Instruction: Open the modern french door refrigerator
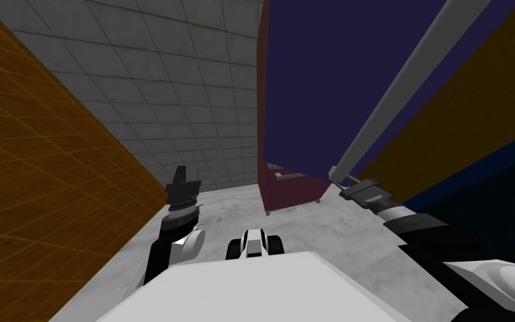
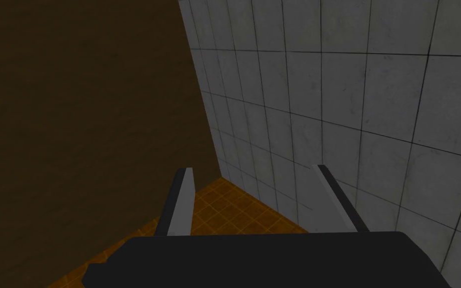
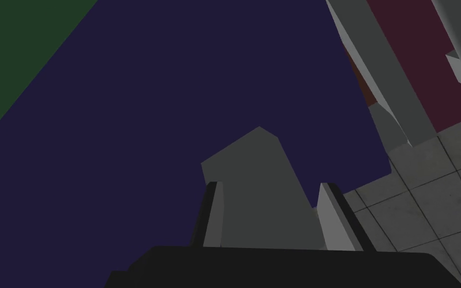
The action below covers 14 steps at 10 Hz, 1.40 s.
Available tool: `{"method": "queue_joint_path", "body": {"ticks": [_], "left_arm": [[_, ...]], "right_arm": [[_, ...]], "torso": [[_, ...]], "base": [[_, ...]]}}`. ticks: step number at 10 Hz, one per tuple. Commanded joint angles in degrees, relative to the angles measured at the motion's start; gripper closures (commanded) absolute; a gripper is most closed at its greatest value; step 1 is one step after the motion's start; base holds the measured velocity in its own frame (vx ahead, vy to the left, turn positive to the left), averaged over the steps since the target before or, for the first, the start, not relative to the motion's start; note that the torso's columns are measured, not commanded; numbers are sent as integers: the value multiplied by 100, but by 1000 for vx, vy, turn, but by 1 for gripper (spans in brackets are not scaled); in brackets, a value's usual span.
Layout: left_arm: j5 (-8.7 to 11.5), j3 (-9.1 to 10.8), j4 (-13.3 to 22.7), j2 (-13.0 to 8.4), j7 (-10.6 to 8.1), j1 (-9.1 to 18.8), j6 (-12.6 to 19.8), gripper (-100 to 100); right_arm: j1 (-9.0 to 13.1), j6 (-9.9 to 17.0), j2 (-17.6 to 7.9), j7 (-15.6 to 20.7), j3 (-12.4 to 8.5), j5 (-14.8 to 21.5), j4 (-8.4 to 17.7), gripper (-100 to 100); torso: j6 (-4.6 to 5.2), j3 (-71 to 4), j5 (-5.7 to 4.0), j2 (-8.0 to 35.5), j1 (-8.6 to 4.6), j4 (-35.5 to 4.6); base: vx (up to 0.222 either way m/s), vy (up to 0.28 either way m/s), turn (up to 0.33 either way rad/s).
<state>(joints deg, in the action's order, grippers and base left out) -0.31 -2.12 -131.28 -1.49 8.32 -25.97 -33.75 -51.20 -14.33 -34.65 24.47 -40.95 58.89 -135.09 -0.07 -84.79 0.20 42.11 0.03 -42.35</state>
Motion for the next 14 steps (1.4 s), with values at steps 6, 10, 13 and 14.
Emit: {"method": "queue_joint_path", "body": {"ticks": [6,10,13,14], "left_arm": [[0,-1,0,1,0,0,0,0],[0,2,-1,-2,0,-1,0,0],[0,3,0,-3,0,-1,0,0],[0,2,0,-3,0,-1,0,0]], "right_arm": [[-405,519,252,-107,-415,16,121,100],[-761,533,158,-400,-771,-160,-65,-100],[-982,534,44,-622,-1026,-295,-231,-100],[-1129,535,-33,-771,-1196,-386,-341,-100]], "torso": [[-37,-11,18,-20,61,11],[-8,0,-26,-3,-72,6],[2,22,8,35,20,-11],[13,32,28,53,60,-22]], "base": [[45,305,-148],[41,84,-109],[43,-58,-49],[56,-28,-106]]}}
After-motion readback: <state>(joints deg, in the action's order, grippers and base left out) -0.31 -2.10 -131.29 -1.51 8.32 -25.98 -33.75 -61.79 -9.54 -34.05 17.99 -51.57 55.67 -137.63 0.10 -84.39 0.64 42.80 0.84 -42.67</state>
